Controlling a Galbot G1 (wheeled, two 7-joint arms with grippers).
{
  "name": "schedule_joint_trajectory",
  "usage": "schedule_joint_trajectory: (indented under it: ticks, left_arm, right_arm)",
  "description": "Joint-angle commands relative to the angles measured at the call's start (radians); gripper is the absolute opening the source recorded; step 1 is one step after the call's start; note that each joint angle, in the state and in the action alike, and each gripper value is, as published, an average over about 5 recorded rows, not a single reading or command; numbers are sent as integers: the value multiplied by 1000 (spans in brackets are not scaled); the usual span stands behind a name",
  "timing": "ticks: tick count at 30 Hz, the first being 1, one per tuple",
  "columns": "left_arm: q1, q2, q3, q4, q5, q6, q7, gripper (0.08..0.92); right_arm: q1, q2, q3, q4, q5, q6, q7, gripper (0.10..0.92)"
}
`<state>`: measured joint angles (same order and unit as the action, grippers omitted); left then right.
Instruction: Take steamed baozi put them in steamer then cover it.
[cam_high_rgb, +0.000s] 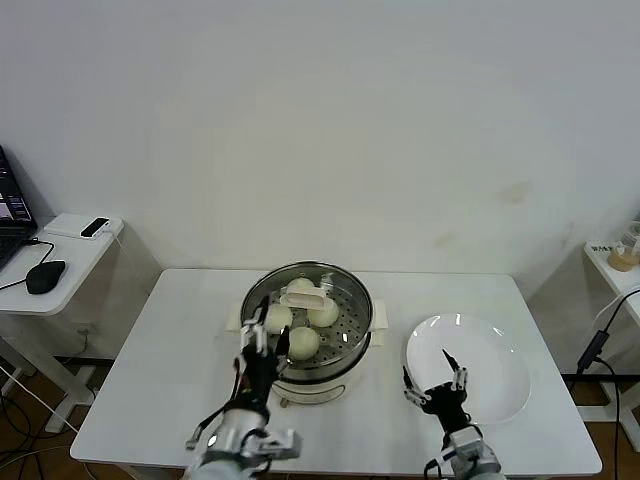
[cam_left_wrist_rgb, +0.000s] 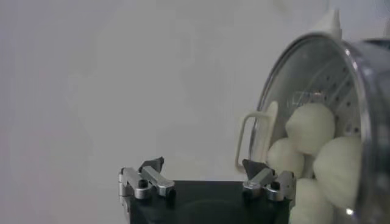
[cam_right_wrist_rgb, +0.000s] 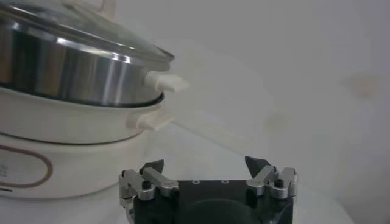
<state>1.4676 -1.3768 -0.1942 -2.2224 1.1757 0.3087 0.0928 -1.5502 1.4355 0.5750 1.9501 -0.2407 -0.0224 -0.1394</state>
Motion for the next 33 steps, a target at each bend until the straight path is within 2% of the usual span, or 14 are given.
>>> schedule_joint_trajectory:
  ticks: [1,5,11,17,33]
  left_arm:
    - [275,-15,-300,-60,-1079,-270,-313,823]
    - [303,-33,-324,-14,-1216,-308,-326,823]
    - [319,-40,-348,60,-1336,-428,-304,823]
    - [330,-52,-357,91,-1340,-436,-307,823]
    - [372,-61,-369,104,-1334,-455,-292,823]
  right_arm:
    - [-42,-85,33,13,130,38,1,823]
    - [-45,-96,43,8,159,43,-1,823]
    - [-67,-126,63,1,253,76,-14,823]
    - [-94,-148,88,0,309,105,-24,823]
    - [-124,-105,71,53,259,117,-23,823]
